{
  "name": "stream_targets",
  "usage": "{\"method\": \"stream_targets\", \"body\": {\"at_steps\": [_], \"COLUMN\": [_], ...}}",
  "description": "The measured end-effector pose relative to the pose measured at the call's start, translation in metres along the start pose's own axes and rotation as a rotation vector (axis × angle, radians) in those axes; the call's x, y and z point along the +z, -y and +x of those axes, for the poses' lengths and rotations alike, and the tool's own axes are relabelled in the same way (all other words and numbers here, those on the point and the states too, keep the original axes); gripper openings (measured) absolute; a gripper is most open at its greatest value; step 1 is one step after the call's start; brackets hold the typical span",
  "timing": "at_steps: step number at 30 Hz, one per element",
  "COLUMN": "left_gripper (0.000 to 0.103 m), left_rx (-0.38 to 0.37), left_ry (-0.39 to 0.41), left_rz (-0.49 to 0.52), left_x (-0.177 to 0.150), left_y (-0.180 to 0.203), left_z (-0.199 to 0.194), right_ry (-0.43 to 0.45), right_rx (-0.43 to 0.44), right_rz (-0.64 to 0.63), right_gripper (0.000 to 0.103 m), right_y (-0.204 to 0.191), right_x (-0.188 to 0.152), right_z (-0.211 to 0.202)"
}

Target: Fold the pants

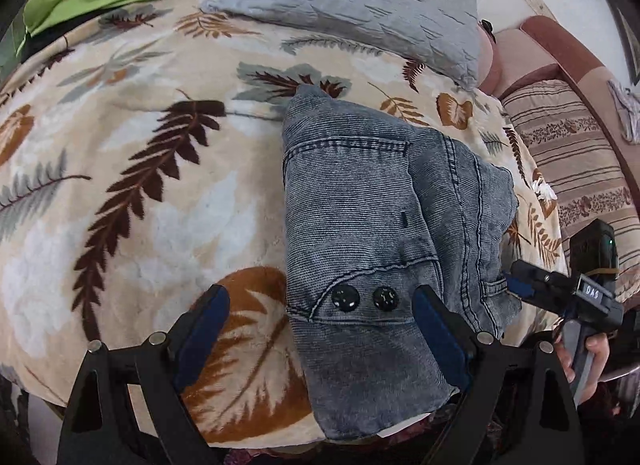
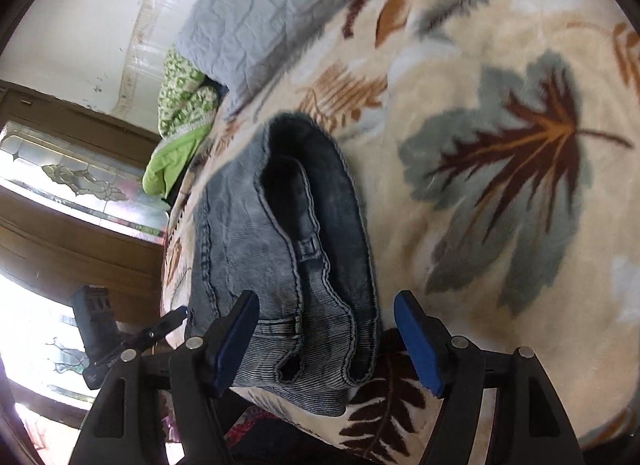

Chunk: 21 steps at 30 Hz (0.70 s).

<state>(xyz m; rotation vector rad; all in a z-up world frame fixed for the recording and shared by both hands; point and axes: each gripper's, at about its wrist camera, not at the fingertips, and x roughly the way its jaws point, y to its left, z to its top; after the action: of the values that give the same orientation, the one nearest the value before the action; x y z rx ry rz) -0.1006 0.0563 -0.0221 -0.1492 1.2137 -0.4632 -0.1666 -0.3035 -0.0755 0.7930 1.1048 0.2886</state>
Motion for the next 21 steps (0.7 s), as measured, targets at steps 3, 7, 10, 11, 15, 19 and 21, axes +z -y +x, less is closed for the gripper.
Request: {"method": "stream_targets", "body": {"at_steps": [3, 7, 10, 11, 15, 19, 21], "left_gripper": [0.093, 0.093, 0.093, 0.093, 0.093, 0.093, 0.093], "left_rx": [-0.028, -0.054, -0.089, -0.104, -0.154, -0.124, -0.140], "left_ry": [-0.013, -0.017, -0.019, -0.019, -0.029, -0.035, -0.037], "left_rz": [-0.020, -0.004, 0.000, -0.001, 0.029, 0.083, 0.067], "left_x": [0.002, 0.002, 0.002, 0.002, -0.001, -0.006, -0.006], "left_y": [-0.004, -0.003, -0.002, -0.002, 0.007, 0.017, 0.014], "left_z": [0.007, 0.012, 0.014, 0.014, 0.018, 0.023, 0.024], "right_ry": [-0.005, -0.020, -0.031, -0.036, -0.061, -0.116, -0.129], "right_rx": [0.013, 0.063, 0.095, 0.110, 0.162, 0.238, 0.242], "right_rz": [-0.013, 0.018, 0.036, 0.040, 0.033, -0.001, -0.034], "right_gripper": [0.075, 0.075, 0.075, 0.075, 0.076, 0.076, 0.076], "right_y": [-0.003, -0.001, -0.001, -0.001, -0.004, -0.015, -0.023], "right_x": [0.000, 0.004, 0.007, 0.008, 0.010, 0.009, 0.009], "right_z": [0.004, 0.012, 0.017, 0.019, 0.027, 0.041, 0.047]}}
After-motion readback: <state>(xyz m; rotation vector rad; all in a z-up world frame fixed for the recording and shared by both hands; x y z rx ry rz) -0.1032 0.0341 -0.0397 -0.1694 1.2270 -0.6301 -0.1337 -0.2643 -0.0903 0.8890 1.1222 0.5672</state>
